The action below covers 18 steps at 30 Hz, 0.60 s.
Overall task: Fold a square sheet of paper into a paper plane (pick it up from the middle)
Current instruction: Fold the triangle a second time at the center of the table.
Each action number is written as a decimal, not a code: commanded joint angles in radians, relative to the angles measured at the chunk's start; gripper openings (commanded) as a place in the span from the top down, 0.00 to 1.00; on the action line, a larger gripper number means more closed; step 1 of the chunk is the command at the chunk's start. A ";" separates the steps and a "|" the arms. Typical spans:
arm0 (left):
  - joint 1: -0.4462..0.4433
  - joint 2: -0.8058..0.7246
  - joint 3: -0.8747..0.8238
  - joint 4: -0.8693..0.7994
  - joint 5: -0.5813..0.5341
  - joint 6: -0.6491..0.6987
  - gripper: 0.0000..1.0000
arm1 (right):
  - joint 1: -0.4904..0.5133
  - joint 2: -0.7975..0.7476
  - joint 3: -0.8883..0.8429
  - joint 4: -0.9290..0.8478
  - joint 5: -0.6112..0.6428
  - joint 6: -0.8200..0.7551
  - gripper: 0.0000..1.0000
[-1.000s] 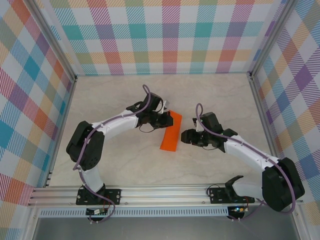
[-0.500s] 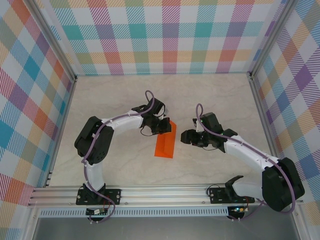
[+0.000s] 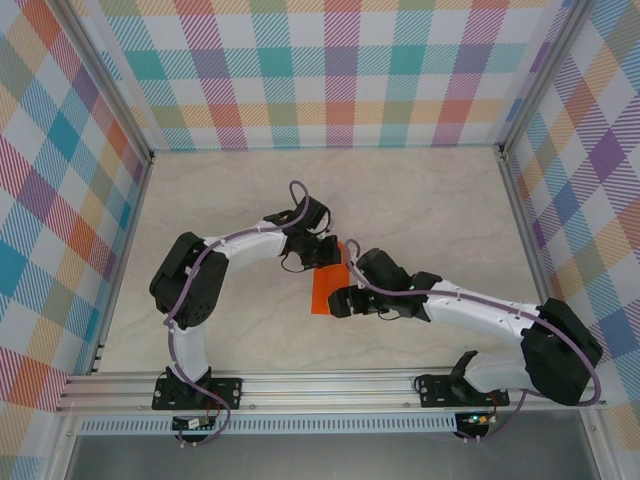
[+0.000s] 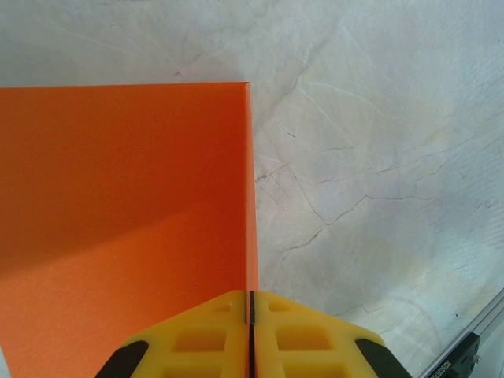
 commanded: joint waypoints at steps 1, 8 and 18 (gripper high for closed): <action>-0.001 0.014 0.011 -0.028 0.004 -0.012 0.93 | 0.073 0.002 0.023 0.039 0.199 -0.042 0.21; -0.001 0.015 0.007 -0.023 0.008 -0.018 0.93 | 0.203 0.096 0.075 0.060 0.373 -0.108 0.20; 0.000 0.014 0.009 -0.029 0.011 -0.014 0.93 | 0.266 0.184 0.112 0.032 0.544 -0.081 0.40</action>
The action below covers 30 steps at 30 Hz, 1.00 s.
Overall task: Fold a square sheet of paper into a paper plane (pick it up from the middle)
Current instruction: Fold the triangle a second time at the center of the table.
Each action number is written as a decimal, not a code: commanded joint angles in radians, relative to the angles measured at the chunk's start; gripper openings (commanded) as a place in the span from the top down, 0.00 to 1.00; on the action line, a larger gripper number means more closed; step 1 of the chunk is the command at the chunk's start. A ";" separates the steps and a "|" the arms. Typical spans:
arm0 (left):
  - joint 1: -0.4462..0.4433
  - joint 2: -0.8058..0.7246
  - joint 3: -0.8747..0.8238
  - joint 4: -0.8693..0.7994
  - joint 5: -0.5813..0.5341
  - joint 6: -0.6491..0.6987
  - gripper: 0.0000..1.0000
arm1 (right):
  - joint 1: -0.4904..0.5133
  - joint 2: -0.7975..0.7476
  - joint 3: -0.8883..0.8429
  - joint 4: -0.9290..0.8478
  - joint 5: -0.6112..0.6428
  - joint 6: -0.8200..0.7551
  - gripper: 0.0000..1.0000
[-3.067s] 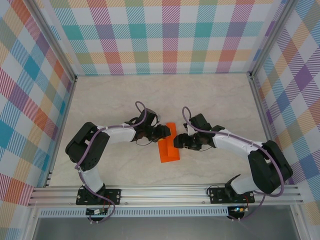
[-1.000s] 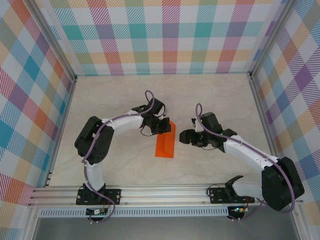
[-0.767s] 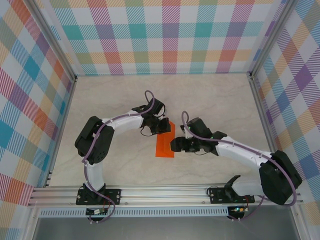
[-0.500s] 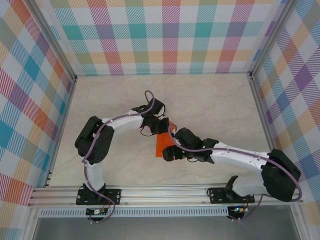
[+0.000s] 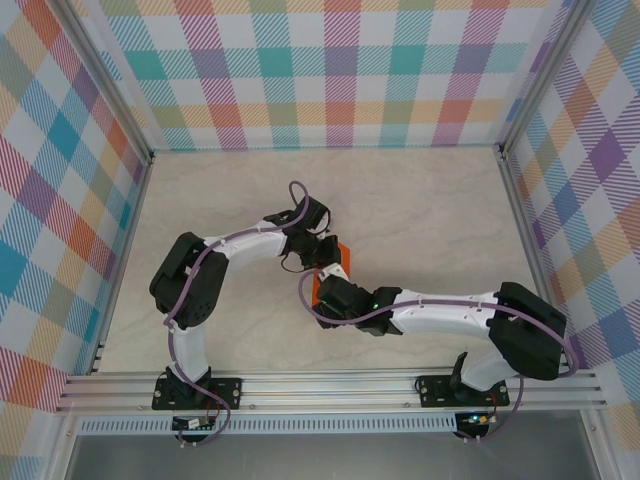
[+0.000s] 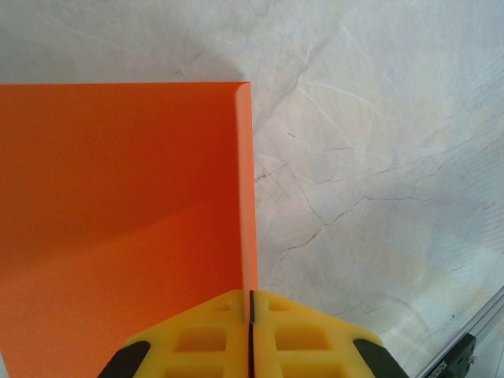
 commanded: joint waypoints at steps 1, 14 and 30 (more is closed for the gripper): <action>-0.001 0.014 0.008 -0.029 0.008 -0.003 0.93 | 0.008 -0.006 0.011 0.000 0.081 -0.002 0.44; -0.001 0.004 0.015 -0.040 0.004 0.000 0.90 | 0.008 -0.035 -0.006 -0.013 0.079 0.003 0.78; 0.037 -0.251 -0.143 -0.107 -0.337 -0.086 0.31 | -0.197 -0.038 -0.067 0.164 -0.433 0.013 0.84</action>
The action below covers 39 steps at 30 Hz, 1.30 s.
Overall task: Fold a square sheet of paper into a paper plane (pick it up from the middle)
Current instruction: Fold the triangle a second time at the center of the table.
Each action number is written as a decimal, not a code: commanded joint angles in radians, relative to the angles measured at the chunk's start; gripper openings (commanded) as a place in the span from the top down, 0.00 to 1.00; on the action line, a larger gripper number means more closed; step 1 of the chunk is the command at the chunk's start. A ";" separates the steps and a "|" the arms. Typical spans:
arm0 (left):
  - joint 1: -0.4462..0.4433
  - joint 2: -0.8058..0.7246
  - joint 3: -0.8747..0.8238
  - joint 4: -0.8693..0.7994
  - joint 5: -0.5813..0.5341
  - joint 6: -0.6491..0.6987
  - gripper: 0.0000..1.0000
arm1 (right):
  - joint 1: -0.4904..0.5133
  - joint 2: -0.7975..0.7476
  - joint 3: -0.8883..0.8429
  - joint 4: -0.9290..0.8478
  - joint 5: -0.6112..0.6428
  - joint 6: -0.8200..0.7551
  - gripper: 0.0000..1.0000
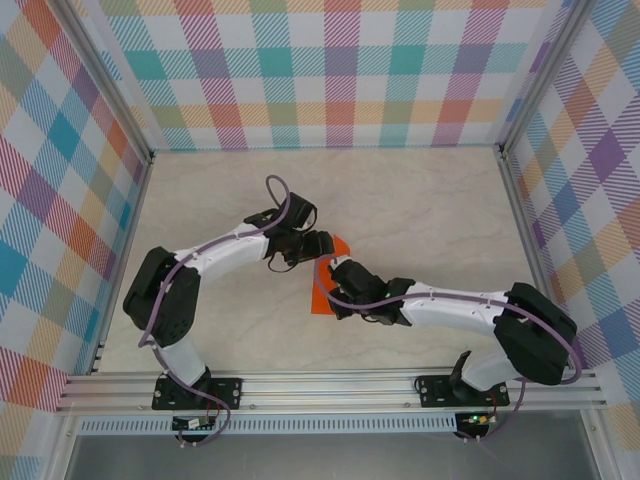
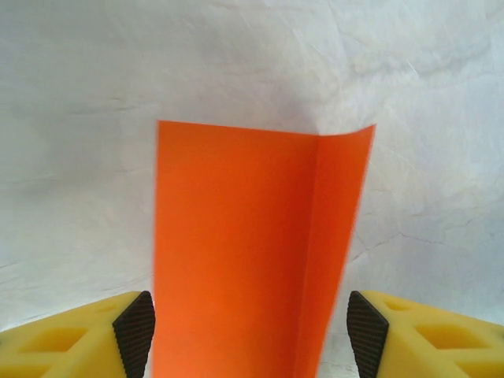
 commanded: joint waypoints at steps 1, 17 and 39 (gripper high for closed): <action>0.012 -0.075 -0.078 -0.027 -0.106 -0.048 0.30 | -0.055 0.014 -0.009 0.085 -0.225 0.011 0.84; 0.010 -0.323 -0.364 0.121 -0.078 -0.116 0.31 | -0.299 0.168 0.058 0.059 -0.683 -0.116 0.81; -0.027 -0.300 -0.405 0.218 0.024 -0.097 0.47 | -0.425 0.346 0.174 -0.083 -0.829 -0.289 0.80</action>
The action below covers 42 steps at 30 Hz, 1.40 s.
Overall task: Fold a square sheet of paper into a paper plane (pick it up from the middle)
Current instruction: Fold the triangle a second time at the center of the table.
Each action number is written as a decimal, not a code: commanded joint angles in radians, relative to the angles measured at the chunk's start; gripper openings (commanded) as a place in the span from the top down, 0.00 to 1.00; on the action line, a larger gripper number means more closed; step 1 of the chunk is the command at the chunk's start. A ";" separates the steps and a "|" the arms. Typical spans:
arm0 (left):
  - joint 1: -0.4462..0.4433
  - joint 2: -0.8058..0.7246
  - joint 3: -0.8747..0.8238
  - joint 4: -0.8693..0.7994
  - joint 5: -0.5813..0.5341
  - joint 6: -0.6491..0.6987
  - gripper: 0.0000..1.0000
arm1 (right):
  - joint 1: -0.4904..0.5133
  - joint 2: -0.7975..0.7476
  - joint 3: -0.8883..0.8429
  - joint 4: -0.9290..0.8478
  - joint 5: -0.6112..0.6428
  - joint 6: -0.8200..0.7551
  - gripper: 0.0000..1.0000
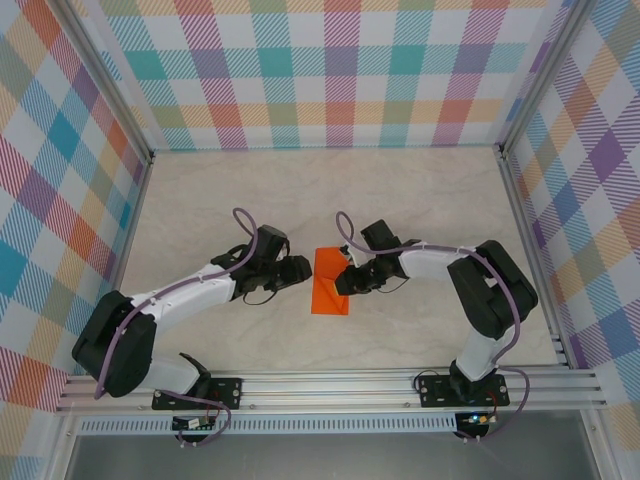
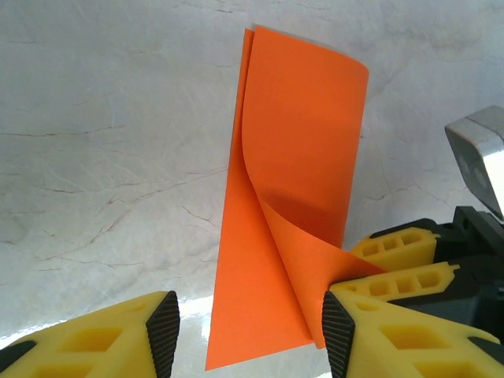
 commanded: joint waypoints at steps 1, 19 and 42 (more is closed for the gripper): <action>-0.016 0.032 0.009 0.031 0.025 0.000 0.48 | -0.016 0.031 0.036 -0.029 -0.080 -0.060 0.79; -0.064 0.134 0.060 0.060 0.032 -0.007 0.54 | -0.062 0.108 0.122 -0.134 -0.071 -0.135 0.77; -0.089 0.245 0.071 0.221 0.095 -0.093 0.77 | -0.072 0.130 0.156 -0.156 -0.100 -0.157 0.78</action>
